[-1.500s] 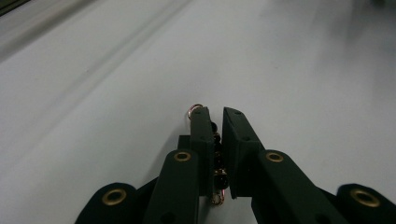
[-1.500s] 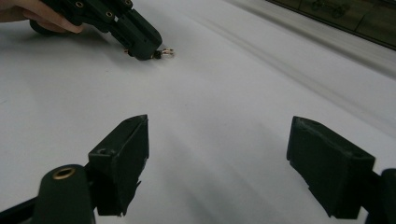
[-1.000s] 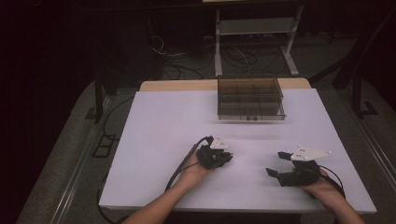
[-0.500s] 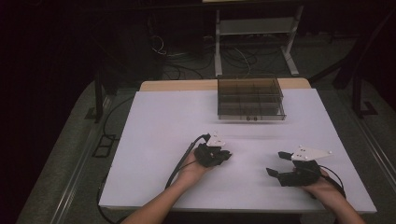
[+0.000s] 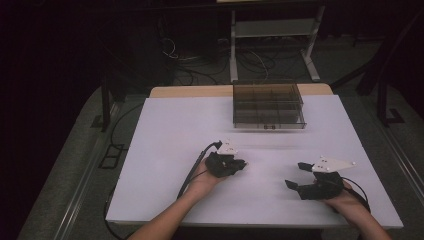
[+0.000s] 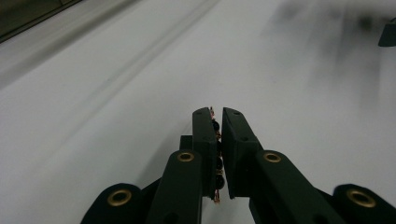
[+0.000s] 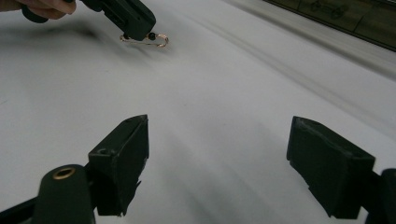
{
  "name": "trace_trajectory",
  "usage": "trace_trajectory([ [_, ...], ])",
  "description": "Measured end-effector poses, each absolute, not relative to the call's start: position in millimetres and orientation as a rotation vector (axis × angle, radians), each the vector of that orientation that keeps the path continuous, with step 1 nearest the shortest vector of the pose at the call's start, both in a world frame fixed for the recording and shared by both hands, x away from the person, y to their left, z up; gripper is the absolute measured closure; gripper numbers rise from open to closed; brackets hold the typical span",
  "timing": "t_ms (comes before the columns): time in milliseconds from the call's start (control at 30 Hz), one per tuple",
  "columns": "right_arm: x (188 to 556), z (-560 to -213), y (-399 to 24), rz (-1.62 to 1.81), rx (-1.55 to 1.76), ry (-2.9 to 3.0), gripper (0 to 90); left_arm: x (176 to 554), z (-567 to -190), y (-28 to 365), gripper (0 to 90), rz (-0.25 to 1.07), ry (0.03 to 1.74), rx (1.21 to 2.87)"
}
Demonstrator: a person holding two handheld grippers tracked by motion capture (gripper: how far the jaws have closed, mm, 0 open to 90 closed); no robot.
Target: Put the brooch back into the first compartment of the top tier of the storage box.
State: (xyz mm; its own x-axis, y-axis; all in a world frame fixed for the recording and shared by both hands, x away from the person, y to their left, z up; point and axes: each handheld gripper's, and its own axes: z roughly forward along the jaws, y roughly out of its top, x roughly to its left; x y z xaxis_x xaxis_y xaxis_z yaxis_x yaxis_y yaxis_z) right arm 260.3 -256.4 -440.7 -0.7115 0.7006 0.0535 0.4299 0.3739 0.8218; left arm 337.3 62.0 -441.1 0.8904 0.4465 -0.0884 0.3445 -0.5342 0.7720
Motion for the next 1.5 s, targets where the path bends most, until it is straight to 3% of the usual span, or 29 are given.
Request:
trace_trajectory([
  [1500,261,-440,-257,1.266,1.011,2.326,20.4,373,-393,90,83.7,0.146,0.552,2.061],
])
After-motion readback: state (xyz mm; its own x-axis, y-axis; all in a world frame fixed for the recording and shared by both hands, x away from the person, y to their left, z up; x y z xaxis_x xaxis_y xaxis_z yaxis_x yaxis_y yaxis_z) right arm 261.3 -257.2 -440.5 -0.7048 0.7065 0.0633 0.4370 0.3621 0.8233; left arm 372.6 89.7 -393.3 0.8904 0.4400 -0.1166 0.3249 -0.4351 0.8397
